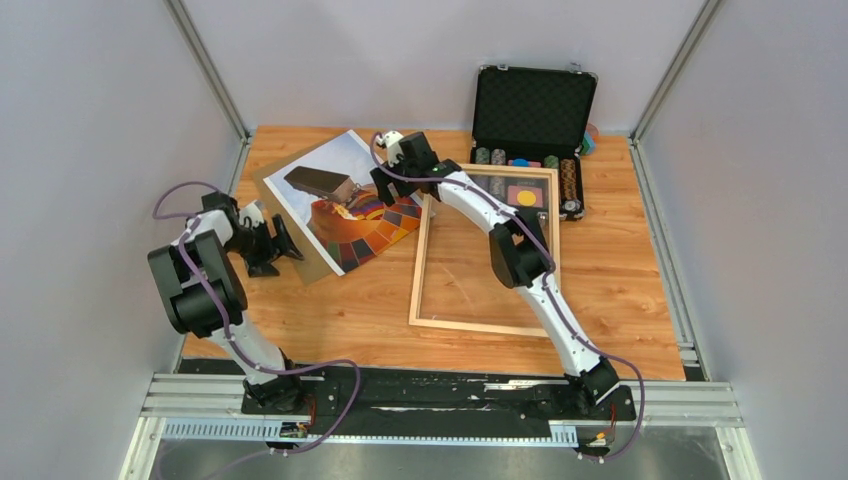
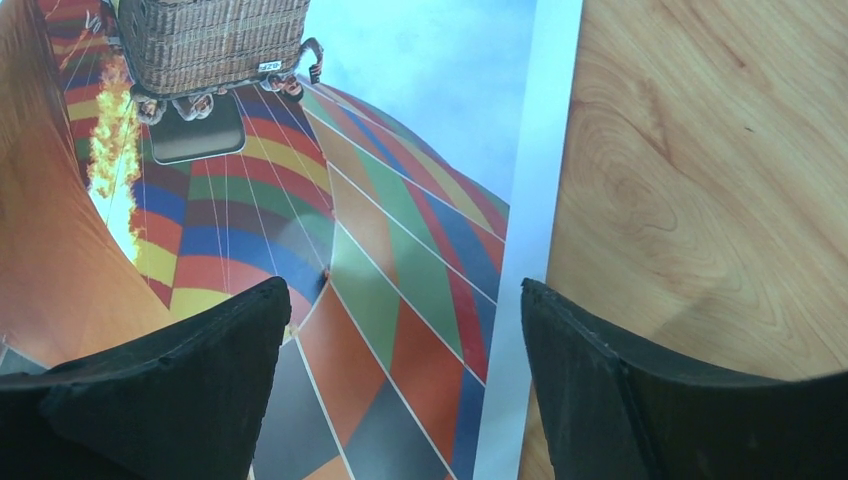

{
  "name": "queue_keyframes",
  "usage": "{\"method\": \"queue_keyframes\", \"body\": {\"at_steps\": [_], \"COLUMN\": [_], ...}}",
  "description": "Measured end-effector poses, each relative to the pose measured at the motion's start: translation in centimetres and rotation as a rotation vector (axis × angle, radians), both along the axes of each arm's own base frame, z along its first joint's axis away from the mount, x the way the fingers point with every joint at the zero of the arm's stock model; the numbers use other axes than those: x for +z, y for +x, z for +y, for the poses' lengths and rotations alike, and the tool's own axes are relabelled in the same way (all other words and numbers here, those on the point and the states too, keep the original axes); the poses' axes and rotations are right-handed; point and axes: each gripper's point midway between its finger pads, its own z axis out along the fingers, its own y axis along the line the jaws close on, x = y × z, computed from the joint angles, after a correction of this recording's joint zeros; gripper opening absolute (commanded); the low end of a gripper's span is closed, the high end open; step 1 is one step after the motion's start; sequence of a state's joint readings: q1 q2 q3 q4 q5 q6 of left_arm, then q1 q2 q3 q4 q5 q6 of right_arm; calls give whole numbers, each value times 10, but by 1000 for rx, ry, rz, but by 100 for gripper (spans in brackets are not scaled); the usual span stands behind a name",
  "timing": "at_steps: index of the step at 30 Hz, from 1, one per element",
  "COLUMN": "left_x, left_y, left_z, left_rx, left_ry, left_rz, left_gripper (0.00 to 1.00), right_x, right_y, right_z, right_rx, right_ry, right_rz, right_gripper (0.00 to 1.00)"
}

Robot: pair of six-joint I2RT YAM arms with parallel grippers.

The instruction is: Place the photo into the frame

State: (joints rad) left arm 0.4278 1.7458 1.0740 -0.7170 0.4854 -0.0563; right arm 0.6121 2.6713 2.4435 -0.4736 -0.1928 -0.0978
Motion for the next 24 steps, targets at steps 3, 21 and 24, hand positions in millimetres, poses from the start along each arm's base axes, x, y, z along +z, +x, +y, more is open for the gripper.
{"method": "queue_keyframes", "body": {"at_steps": [3, 21, 24], "left_x": [5, 51, 51], "left_y": [3, 15, 15], "left_z": [2, 4, 4], "left_rx": [-14, -78, -79], "left_ry": [18, 82, 83], "left_rz": [-30, -222, -222], "left_gripper": [88, 88, 88], "right_x": [-5, -20, -20], "right_y": [-3, -28, -35], "right_z": [5, 33, 39], "right_rx": [14, 88, 105], "right_ry": [3, 10, 8], "right_rz": [6, 30, 30], "right_gripper": [86, 84, 84]}}
